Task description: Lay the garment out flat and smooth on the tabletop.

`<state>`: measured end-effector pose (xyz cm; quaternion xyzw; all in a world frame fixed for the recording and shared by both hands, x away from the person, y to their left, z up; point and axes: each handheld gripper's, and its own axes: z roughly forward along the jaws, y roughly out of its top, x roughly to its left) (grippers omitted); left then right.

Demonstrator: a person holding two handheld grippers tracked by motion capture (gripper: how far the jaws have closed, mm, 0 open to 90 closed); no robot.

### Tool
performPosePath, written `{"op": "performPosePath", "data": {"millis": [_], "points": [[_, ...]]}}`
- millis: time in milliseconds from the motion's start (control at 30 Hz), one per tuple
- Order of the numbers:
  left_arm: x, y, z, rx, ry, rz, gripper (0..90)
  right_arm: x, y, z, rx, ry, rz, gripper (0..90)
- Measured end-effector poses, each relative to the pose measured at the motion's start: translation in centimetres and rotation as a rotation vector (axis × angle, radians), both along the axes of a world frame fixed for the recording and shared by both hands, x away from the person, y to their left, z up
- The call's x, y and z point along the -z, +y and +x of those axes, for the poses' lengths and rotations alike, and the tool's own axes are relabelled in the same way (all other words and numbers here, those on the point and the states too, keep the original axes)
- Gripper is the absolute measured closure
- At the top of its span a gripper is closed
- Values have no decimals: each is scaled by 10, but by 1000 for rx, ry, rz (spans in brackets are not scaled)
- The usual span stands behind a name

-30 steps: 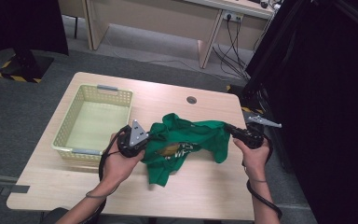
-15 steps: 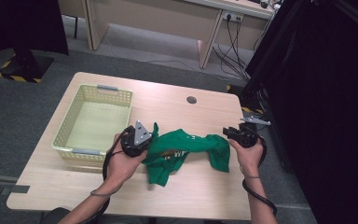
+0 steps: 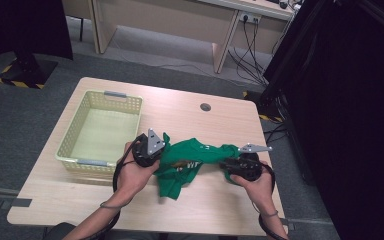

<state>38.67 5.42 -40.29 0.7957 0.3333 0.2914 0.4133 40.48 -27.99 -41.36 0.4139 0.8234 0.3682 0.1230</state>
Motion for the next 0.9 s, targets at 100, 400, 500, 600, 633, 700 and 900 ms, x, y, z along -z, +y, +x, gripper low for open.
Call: {"op": "performPosePath", "data": {"millis": [100,400,500,600,633,700,900], "points": [[3,-2,1,4,10,9,834,8,12,-3,-58,26,-16,600],[2,-12,-7,69,-9,-2,643,14,36,6,-68,22,-49,568],[2,-16,-10,95,-18,-2,577,11,36,15,-21,12,-58,566],[4,-22,-11,124,-10,1,532,10,36,24,9,6,-76,563],[5,-24,-12,134,-8,5,525,10,36,26,19,4,-78,563],[7,-29,-14,169,-6,15,509,10,38,28,29,0,-86,553],[18,-44,-14,216,10,92,509,12,48,19,7,3,-77,546]]}}
